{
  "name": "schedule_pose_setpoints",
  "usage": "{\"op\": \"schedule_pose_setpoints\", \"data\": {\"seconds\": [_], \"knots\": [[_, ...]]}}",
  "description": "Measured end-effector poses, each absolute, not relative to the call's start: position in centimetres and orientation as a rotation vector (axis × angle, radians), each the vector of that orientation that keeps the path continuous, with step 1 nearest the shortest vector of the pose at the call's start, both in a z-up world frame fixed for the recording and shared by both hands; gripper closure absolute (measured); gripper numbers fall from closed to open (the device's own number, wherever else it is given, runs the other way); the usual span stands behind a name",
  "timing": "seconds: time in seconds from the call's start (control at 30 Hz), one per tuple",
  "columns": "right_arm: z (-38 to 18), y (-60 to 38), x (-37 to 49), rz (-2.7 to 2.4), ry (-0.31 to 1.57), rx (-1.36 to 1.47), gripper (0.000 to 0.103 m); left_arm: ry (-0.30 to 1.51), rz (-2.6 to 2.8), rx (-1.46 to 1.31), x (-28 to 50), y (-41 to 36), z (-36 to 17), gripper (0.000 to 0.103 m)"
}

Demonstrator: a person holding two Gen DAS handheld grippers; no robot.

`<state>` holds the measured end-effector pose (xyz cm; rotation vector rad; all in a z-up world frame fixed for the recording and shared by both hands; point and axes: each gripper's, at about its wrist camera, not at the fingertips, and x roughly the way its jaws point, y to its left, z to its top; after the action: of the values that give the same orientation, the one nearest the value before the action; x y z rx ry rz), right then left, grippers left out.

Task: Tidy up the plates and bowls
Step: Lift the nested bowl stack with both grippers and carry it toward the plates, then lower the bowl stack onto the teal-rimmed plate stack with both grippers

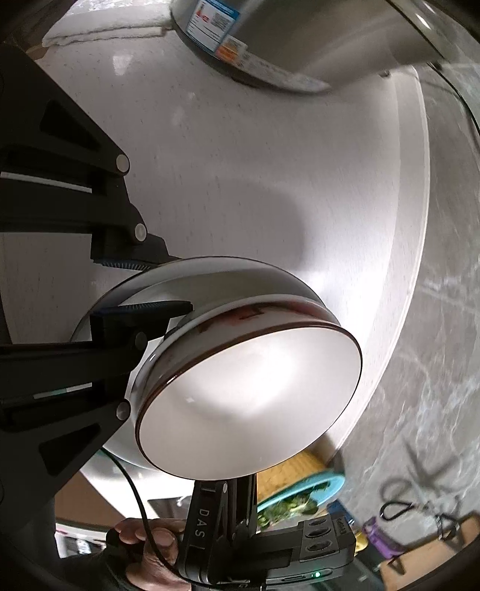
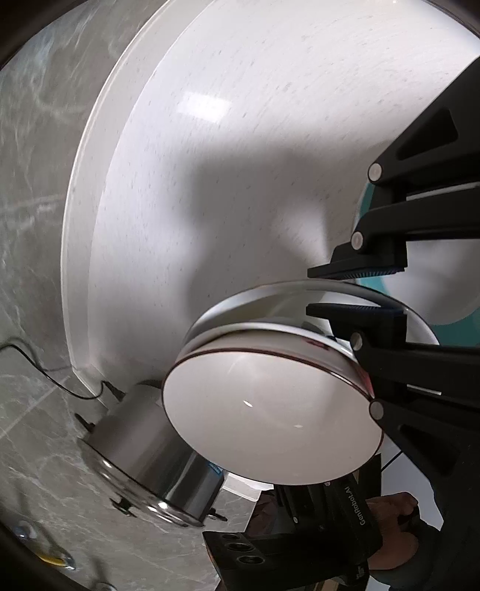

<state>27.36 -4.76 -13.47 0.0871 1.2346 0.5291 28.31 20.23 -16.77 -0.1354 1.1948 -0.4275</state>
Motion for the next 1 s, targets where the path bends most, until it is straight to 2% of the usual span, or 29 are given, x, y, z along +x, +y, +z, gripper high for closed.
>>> {"op": "schedule_pose_setpoints", "data": {"seconds": [0.4, 0.67, 1.0], "knots": [[-12.5, -11.1, 23.1, 0.425, 1.229, 0.164, 0.088, 1.217, -0.559, -0.063, 25.9, 12.4, -15.2, 0.091], [-14.8, -14.5, 19.8, 0.368, 1.266, 0.235, 0.088, 1.27, -0.615, -0.031, 23.4, 8.9, -18.2, 0.091], [-18.4, -15.9, 18.2, 0.364, 1.31, 0.27, 0.088, 1.32, -0.602, -0.031, 21.3, 8.2, -22.1, 0.091]]}}
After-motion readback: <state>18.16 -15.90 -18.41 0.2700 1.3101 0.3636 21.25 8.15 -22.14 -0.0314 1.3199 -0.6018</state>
